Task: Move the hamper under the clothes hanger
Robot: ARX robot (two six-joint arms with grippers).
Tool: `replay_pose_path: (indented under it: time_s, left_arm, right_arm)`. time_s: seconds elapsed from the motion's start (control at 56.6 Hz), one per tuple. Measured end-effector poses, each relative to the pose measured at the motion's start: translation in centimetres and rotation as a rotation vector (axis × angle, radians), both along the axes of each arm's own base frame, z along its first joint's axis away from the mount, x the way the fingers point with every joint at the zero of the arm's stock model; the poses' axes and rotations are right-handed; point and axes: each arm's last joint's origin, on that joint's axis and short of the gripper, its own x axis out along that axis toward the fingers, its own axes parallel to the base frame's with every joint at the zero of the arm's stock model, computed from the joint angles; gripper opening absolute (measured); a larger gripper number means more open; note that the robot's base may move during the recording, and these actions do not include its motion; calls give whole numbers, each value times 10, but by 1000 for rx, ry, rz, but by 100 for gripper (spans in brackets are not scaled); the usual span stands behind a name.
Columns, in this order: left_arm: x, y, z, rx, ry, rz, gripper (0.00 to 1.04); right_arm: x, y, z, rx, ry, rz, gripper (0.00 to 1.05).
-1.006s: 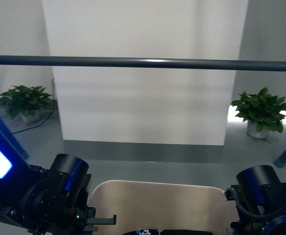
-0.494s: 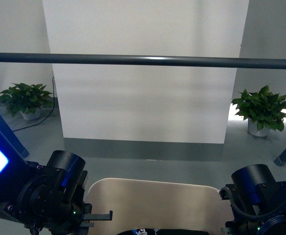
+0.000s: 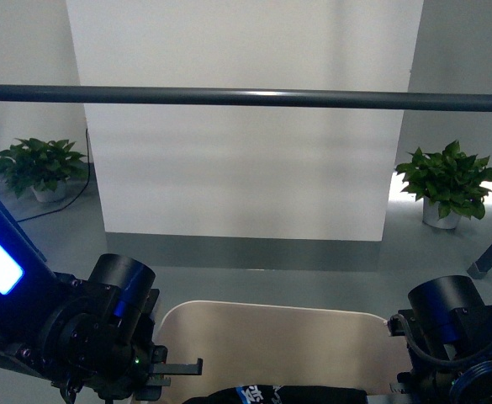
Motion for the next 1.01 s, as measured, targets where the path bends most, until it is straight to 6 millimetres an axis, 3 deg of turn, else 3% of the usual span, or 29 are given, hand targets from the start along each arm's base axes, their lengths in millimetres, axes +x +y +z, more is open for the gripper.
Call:
replay_pose_path:
  time_s: [0.706,0.83,1.006]
  left_arm:
    - [0,0,0,0,0,1,4]
    - [-4,0,-1,119,72,98,4]
    - [-6,0,-2,126,98,98,4]
  right_arm:
    - [0,1,0,0,0,2,3]
    - [1,3,0,77,-48,15,3]
    - [0,8,0,89,-51,17,3]
